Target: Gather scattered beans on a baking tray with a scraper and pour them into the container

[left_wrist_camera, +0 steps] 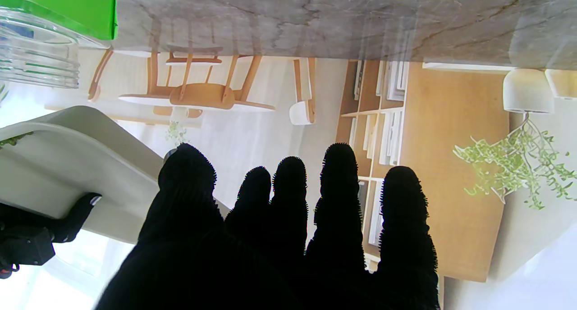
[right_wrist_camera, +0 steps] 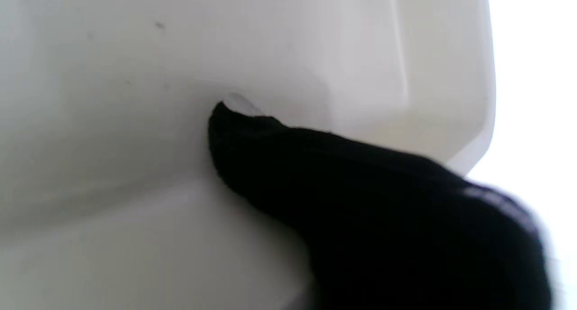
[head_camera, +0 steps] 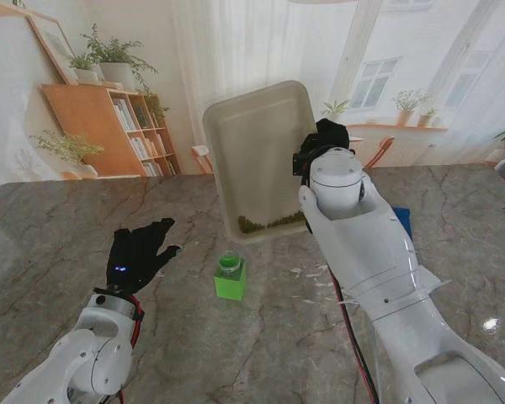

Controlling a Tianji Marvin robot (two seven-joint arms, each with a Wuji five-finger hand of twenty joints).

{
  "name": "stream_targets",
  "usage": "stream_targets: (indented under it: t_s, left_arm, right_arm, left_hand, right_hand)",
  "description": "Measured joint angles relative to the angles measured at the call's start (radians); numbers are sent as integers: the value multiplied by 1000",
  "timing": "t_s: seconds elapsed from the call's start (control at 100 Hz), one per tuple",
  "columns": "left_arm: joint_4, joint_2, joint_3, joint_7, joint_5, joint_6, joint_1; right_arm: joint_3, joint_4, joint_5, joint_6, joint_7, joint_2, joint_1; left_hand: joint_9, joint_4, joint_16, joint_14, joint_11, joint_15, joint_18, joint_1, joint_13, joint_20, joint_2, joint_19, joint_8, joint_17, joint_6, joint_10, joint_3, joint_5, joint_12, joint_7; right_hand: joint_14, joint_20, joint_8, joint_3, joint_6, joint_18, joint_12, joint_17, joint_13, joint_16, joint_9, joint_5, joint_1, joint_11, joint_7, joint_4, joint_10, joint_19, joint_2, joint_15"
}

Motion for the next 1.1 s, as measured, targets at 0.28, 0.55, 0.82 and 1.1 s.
stream_targets:
  t_s: [0.28, 0.55, 0.82, 1.1]
  left_arm:
    - [0, 0, -3, 5, -3, -2, 3]
    - [-3, -1, -13, 25, -2, -2, 18]
    - [-7, -2, -24, 36, -1, -2, 30]
    - [-9, -3, -29, 48, -1, -4, 37]
  right_arm:
    - [-46, -22, -52, -18, 19, 8, 6]
    - [-84, -38, -96, -44, 32, 9, 4]
    - [-106, -57, -114, -48, 42, 10, 0]
    - [-124, -66, -151, -69, 67, 19, -3]
  left_hand:
    - [0, 0, 0, 0, 0, 0, 0, 0, 0, 0, 0, 0, 0, 0, 0, 0, 0, 0, 0, 0]
    - [0, 0, 0, 0, 0, 0, 0, 0, 0, 0, 0, 0, 0, 0, 0, 0, 0, 0, 0, 0]
    - [0, 0, 0, 0, 0, 0, 0, 0, 0, 0, 0, 0, 0, 0, 0, 0, 0, 0, 0, 0]
    - [0, 0, 0, 0, 0, 0, 0, 0, 0, 0, 0, 0, 0, 0, 0, 0, 0, 0, 0, 0]
  right_hand:
    - [0, 0, 0, 0, 0, 0, 3, 2, 0, 0, 0, 0, 0, 0, 0, 0, 0, 0, -4, 5]
    - [0, 0, 0, 0, 11, 0, 4, 3, 0, 0, 0, 0, 0, 8, 0, 0, 0, 0, -5, 7]
    - [0, 0, 0, 0, 12, 1, 4, 3, 0, 0, 0, 0, 0, 11, 0, 0, 0, 0, -6, 10]
    - [0, 0, 0, 0, 12, 2, 4, 4, 0, 0, 0, 0, 0, 13, 0, 0, 0, 0, -7, 12]
